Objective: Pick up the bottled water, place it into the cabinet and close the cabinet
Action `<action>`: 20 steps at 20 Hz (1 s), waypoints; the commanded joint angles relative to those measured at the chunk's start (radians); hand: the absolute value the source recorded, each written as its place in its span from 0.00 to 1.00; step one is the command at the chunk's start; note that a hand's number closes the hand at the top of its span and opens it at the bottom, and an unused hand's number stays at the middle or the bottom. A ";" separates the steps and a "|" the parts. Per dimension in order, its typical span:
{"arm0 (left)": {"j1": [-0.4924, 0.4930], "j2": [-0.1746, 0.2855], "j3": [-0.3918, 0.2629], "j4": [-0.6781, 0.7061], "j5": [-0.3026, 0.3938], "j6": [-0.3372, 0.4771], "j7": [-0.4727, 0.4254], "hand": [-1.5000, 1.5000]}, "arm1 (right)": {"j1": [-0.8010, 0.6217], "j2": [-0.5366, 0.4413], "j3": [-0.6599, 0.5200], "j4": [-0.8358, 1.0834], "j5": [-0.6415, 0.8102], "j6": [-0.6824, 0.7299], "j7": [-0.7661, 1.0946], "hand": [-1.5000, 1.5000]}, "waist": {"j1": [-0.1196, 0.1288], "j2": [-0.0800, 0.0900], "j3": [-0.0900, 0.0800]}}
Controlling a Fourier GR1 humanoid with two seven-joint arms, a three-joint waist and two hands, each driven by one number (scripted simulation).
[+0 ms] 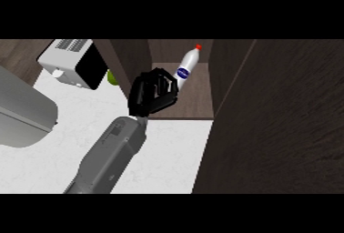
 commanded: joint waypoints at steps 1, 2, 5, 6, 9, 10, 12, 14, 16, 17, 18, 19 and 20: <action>0.178 0.045 -0.025 -0.245 0.024 0.000 0.063 1.00 | 0.002 -0.032 -0.021 -0.097 0.054 0.006 0.063 0.00 | 0.021 -0.004 0.000; 0.244 0.027 -0.058 -0.304 -0.003 0.033 0.029 1.00 | 0.050 -0.025 0.054 -0.078 0.093 -0.012 0.014 0.00 | 0.013 -0.006 0.000; 0.379 0.060 -0.115 -0.515 0.001 0.053 0.114 1.00 | 0.001 -0.055 -0.029 -0.091 0.028 0.017 0.061 0.00 | 0.024 -0.004 0.001; 0.429 0.104 -0.099 -0.538 0.010 0.004 0.087 1.00 | -0.002 -0.053 0.003 -0.108 0.056 0.023 0.069 0.00 | 0.010 0.002 0.000; 0.592 0.120 -0.179 -0.730 -0.009 0.060 0.138 1.00 | 0.006 -0.083 0.030 -0.113 0.063 0.039 0.073 1.00 | 0.012 -0.002 0.000; 0.609 0.145 -0.161 -0.766 -0.010 0.046 0.127 1.00 | -0.058 -0.055 0.007 -0.083 0.015 0.071 0.114 1.00 | 0.010 0.006 0.000; 0.671 0.160 -0.189 -0.844 -0.004 0.048 0.154 1.00 | -0.086 -0.056 0.073 -0.091 0.048 0.098 0.117 1.00 | 0.009 0.004 0.000; 0.748 0.184 -0.193 -0.882 -0.007 0.039 0.116 1.00 | -0.101 -0.045 0.119 -0.082 -0.024 0.136 0.120 1.00 | 0.019 0.005 0.000; 0.813 0.242 -0.165 -0.938 0.022 -0.005 0.106 1.00 | -0.119 -0.051 0.148 -0.099 -0.027 0.163 0.144 1.00 | 0.017 0.004 -0.001; 0.837 0.244 -0.178 -1.000 0.009 0.027 0.119 1.00 | -0.153 -0.019 0.180 -0.091 0.004 0.158 0.175 1.00 | 0.023 0.000 -0.002; 0.891 0.268 -0.205 -1.009 0.003 -0.002 0.111 1.00 | -0.164 0.008 0.207 -0.080 0.016 0.153 0.183 1.00 | 0.020 0.001 -0.002; 0.937 0.265 -0.217 -1.044 -0.009 0.009 0.082 1.00 | -0.196 0.014 0.164 -0.070 -0.041 0.177 0.195 1.00 | 0.029 0.005 -0.002; 0.938 0.296 -0.185 -1.103 -0.001 0.031 0.118 1.00 | -0.189 0.006 0.179 -0.129 -0.009 0.165 0.242 1.00 | 0.019 0.000 -0.002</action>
